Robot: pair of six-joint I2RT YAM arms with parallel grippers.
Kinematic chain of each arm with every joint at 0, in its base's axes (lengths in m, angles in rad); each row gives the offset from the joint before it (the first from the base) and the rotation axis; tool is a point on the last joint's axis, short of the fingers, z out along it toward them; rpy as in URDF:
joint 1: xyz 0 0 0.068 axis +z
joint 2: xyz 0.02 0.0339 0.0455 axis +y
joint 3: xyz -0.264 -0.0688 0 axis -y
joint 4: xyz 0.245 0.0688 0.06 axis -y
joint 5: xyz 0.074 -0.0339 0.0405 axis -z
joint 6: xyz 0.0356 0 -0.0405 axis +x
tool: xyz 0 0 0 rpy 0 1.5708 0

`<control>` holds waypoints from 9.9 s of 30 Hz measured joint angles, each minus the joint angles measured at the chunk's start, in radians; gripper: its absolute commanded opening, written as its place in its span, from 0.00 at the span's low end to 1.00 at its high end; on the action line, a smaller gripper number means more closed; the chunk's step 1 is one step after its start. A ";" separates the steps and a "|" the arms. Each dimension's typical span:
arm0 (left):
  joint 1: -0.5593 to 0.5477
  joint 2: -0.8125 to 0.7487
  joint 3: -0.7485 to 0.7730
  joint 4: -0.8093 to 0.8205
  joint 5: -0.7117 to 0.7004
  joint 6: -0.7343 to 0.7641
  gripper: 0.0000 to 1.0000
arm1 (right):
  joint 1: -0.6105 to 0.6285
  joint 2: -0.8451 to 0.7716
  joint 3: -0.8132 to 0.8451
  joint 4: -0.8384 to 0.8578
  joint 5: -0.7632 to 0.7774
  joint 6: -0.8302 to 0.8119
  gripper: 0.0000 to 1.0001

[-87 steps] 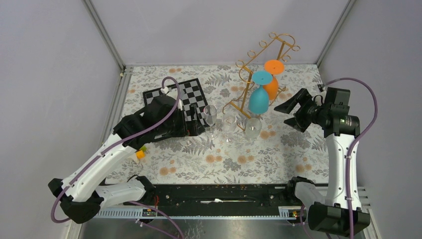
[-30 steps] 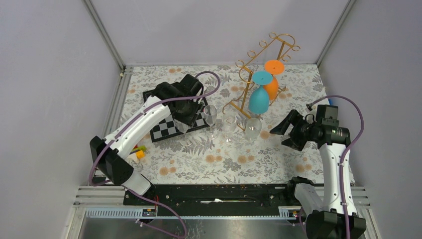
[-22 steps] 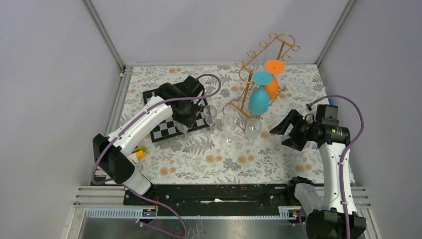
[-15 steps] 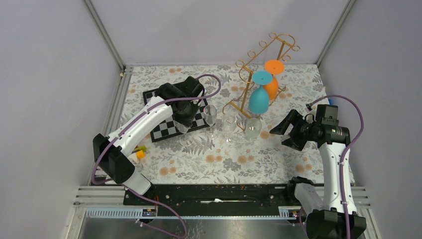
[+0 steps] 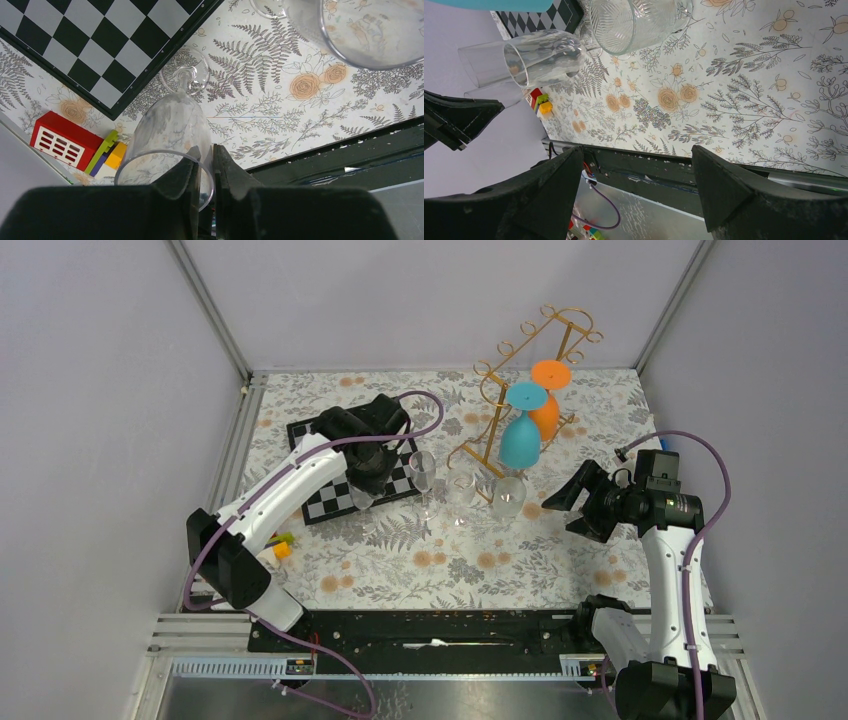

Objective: Place the wine glass upside down on the wine glass rack

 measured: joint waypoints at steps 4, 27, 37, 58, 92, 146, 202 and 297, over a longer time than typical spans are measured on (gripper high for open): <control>0.002 -0.001 0.003 -0.007 0.007 0.000 0.00 | 0.000 0.000 0.000 0.000 0.000 0.000 0.87; 0.052 -0.289 0.232 -0.040 0.219 -0.141 0.00 | 0.000 -0.005 0.113 -0.055 -0.018 0.014 0.87; 0.054 -0.364 0.379 -0.068 0.293 -0.256 0.00 | 0.016 0.020 0.375 -0.115 -0.057 0.055 0.87; 0.054 -0.459 0.195 0.295 0.579 -0.551 0.00 | 0.251 0.087 0.626 -0.150 -0.113 0.224 0.81; 0.055 -0.491 0.058 0.462 0.697 -0.711 0.00 | 0.636 0.215 0.545 0.045 0.053 0.379 0.27; 0.060 -0.623 0.057 0.140 0.282 -0.402 0.99 | 0.655 -0.101 0.477 0.149 0.495 -0.044 0.00; 0.064 -0.509 -0.023 0.352 0.759 -0.847 0.79 | 0.924 -0.078 0.152 0.711 -0.045 -1.283 0.00; 0.079 -0.442 0.202 0.153 0.407 -0.561 0.00 | 1.606 -0.037 -0.070 1.102 1.199 -1.181 0.93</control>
